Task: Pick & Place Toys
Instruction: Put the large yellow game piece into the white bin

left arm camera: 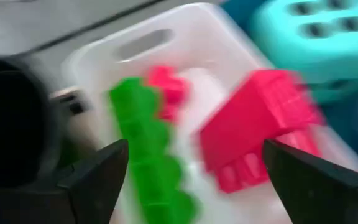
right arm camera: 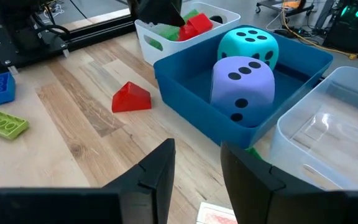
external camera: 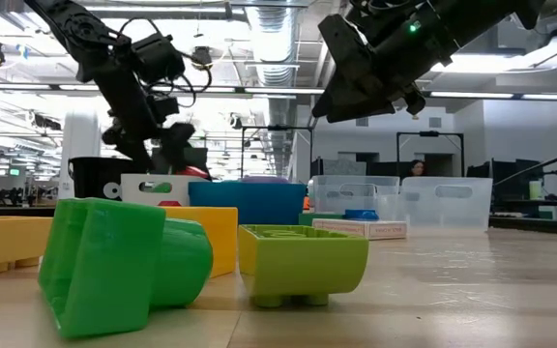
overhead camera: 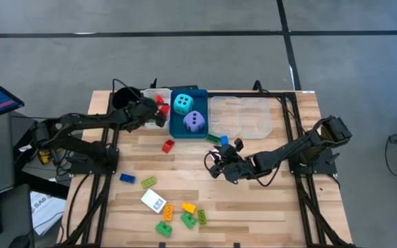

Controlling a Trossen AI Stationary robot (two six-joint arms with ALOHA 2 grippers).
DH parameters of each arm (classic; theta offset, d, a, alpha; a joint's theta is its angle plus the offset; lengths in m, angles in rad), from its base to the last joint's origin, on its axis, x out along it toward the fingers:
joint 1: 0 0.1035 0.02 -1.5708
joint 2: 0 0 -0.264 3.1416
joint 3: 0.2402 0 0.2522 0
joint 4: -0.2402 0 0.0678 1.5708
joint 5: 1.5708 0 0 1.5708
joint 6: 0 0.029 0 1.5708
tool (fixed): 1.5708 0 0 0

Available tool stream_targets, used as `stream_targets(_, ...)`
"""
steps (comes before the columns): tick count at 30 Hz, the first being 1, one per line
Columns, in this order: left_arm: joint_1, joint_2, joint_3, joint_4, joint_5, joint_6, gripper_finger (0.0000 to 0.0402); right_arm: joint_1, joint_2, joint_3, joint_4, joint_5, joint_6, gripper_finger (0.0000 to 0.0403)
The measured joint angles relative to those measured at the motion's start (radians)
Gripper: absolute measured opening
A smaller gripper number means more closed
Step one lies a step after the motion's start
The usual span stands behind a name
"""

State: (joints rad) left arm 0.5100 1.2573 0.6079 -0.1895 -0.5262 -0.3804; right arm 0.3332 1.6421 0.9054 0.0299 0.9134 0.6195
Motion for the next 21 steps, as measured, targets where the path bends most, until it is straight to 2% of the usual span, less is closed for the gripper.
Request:
stream_targets(5, -0.024, -0.056, 0.0, 0.012, 0.28, 0.013, 0.0354, 0.0, 0.0, 0.0, -0.003, 0.0, -0.002, 0.0126)
stream_targets(8, -0.056, -0.091, 0.0, 0.012, 0.404, 0.014, 0.0345, 0.001, 0.0, 0.0, -0.003, 0.0, -0.002, 0.0126)
stream_targets(15, -0.199, -0.126, 0.0, 0.011, 0.576, 0.016, 0.0328, 0.002, 0.0, 0.0, -0.002, -0.039, -0.057, 0.0126)
stream_targets(21, -0.382, -0.126, 0.0, 0.014, 0.604, 0.016, 0.0325, 0.003, 0.0, 0.0, 0.011, -0.114, -0.132, 0.0126)
